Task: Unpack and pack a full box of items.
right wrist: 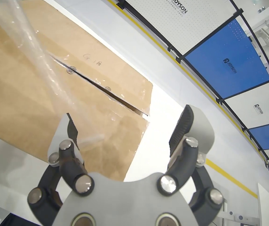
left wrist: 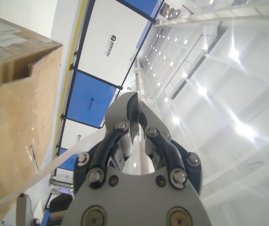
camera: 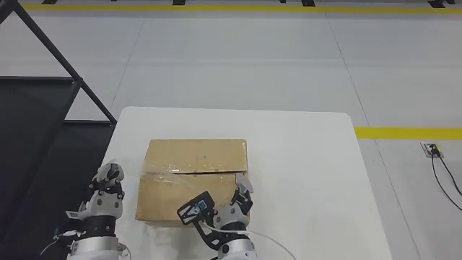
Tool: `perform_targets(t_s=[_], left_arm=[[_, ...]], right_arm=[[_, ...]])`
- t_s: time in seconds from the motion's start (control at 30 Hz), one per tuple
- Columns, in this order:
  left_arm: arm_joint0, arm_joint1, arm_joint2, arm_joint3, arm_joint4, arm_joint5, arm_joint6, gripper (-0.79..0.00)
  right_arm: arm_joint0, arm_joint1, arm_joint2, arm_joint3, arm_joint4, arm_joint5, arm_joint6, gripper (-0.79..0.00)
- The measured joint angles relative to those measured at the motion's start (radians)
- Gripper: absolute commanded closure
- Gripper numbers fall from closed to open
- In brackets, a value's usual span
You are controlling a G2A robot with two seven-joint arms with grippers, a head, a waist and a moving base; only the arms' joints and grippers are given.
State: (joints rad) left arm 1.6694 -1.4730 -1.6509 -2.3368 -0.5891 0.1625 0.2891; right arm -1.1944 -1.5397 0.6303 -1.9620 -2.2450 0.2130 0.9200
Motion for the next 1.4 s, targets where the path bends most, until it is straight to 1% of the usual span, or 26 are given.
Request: perform_targets(t_s=[0.1, 0.2, 0.33, 0.5, 0.6, 0.77, 1.03, 1.23, 1.4], left_arm=[[0.0, 0.0, -0.001, 0.002, -0.002, -0.001, 0.001, 0.0], [0.001, 0.0, -0.001, 0.002, -0.002, 0.001, 0.002, 0.0], [0.001, 0.0, 0.0, 0.0, -0.002, 0.002, -0.003, 0.0], [0.004, 0.001, -0.003, -0.003, -0.003, 0.005, -0.012, 0.0], [0.004, 0.001, -0.008, -0.002, -0.007, 0.005, -0.015, 0.0], [0.001, 0.002, -0.016, 0.001, -0.014, 0.009, -0.016, 0.0], [-0.014, 0.003, -0.025, 0.013, -0.02, 0.013, -0.015, 0.0], [-0.018, 0.003, -0.033, 0.021, -0.023, 0.015, -0.014, 0.0], [-0.023, 0.004, -0.043, 0.027, -0.028, 0.015, -0.009, 0.0]], right_arm=[[-0.009, -0.004, 0.005, -0.006, 0.074, -0.082, -0.031, -0.785], [-0.007, -0.011, 0.015, 0.014, 0.072, -0.1, -0.03, -0.785], [0.018, -0.028, 0.018, 0.078, 0.004, -0.051, 0.005, -0.785], [0.052, -0.059, -0.016, 0.153, -0.106, 0.016, 0.041, -0.785], [0.054, -0.073, -0.022, 0.164, -0.14, 0.045, 0.041, -0.785], [0.031, -0.085, -0.009, 0.145, -0.185, 0.056, 0.046, -0.785], [-0.03, -0.094, 0.03, 0.082, -0.23, 0.053, 0.021, -0.785], [-0.051, -0.105, 0.063, 0.058, -0.224, 0.045, 0.003, -0.785], [-0.065, -0.113, 0.088, 0.032, -0.198, 0.019, -0.011, -0.785]])
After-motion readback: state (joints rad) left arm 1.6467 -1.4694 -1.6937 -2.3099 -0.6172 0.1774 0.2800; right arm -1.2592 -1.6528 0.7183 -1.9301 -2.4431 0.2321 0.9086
